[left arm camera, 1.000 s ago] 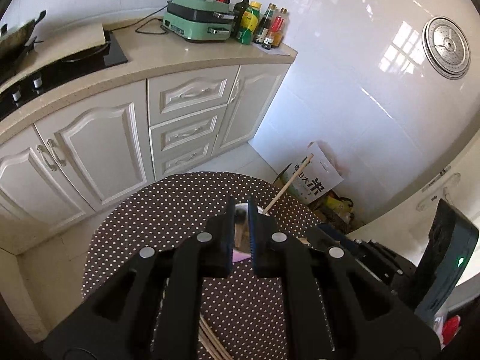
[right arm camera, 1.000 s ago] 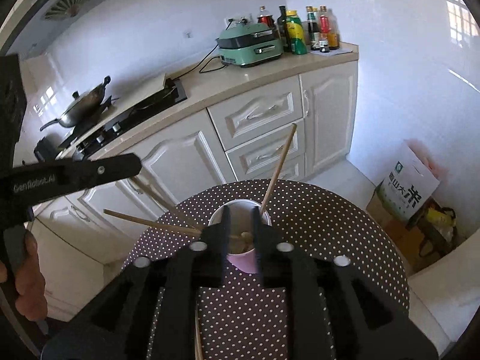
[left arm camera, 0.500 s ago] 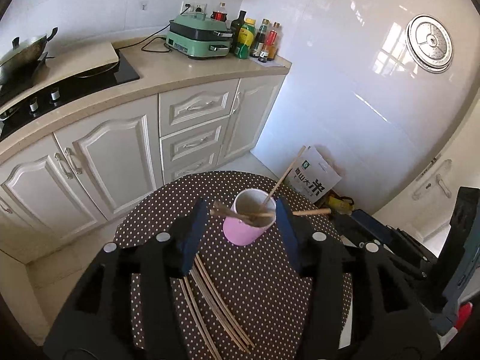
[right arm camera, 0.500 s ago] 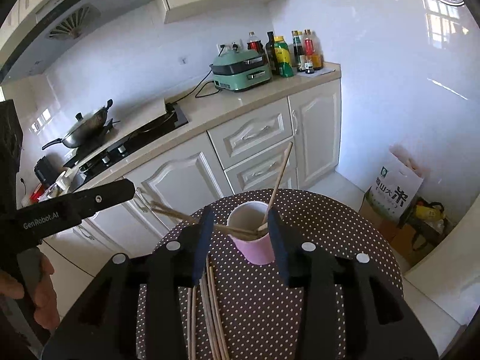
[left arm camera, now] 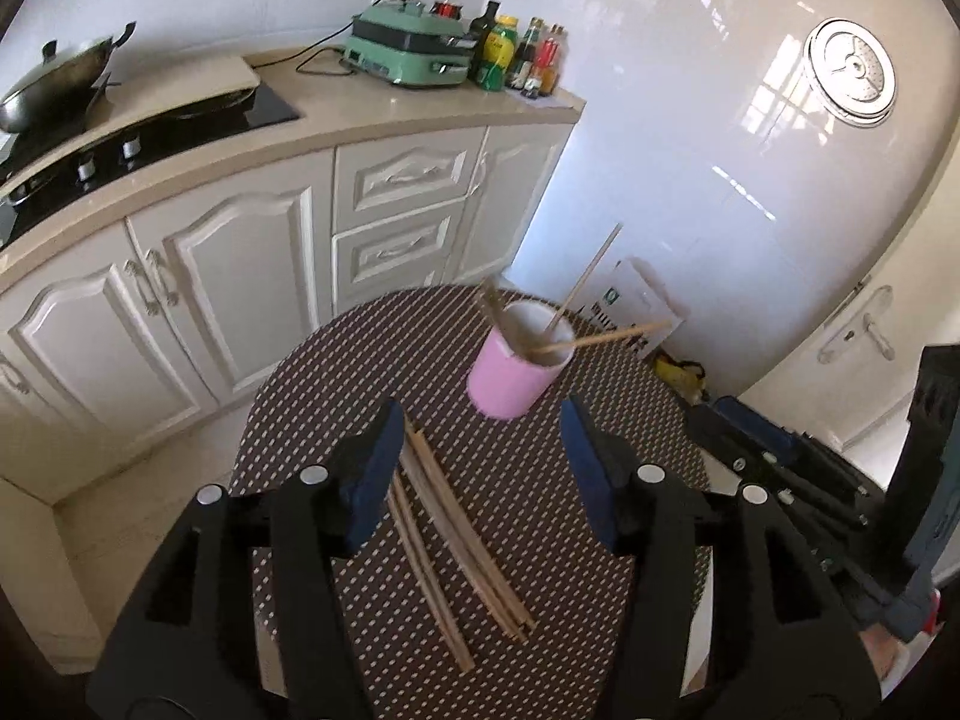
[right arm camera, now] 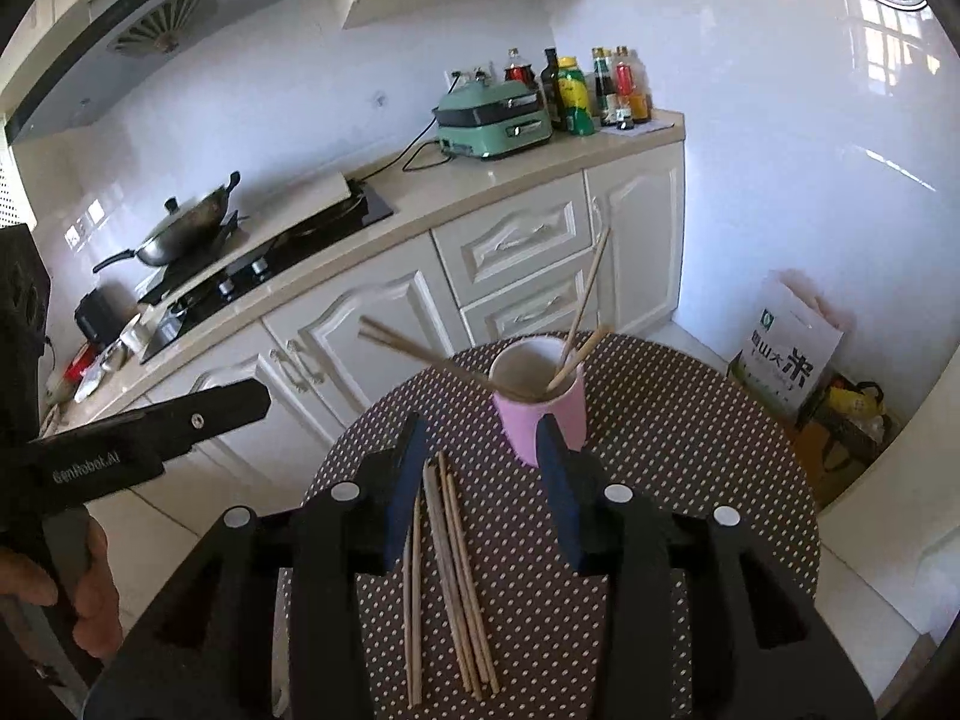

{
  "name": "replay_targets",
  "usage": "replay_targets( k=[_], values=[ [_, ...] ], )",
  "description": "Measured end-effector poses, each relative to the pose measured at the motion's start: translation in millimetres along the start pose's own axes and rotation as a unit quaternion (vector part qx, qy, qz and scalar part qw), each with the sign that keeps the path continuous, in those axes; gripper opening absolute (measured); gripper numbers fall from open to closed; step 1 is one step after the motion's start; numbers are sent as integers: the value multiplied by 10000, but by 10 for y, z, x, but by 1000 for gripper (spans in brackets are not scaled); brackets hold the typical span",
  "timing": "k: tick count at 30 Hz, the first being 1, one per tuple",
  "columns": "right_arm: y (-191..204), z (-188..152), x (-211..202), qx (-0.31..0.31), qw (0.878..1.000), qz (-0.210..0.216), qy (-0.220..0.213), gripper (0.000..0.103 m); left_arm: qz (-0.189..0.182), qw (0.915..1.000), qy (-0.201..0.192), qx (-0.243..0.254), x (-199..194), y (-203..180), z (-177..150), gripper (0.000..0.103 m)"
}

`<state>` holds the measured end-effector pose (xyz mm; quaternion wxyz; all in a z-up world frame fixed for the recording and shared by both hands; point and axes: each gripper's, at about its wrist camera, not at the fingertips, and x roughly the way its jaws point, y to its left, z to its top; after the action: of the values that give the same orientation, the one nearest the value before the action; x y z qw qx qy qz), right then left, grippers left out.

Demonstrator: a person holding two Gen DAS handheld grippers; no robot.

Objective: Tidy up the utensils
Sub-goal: 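Withdraw both grippers back toward the remaining chopsticks, then lower both open grippers onto the loose wooden chopsticks on the table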

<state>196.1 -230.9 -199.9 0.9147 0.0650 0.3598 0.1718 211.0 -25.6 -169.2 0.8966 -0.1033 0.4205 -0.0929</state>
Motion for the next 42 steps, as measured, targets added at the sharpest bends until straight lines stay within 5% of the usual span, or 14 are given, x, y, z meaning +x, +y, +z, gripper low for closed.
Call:
replay_targets(
  k=[14,25,34,42],
  values=[
    [62,-384,609,-210,9950,34,971,36,245,9925,1092,-484,707,415,-594,62],
    [-4,-653,1260,-454,9797,187,1945,36,776,9770,1853,-718,1430,675,-867,67],
    [-44,-763,1712,-634,9666,329,2463,30,1246,9666,2146,-646,1817,753,-925,67],
    [-67,-707,1912,-707,9610,461,2633,25,1267,9651,2187,-690,1992,784,-852,67]
  ],
)
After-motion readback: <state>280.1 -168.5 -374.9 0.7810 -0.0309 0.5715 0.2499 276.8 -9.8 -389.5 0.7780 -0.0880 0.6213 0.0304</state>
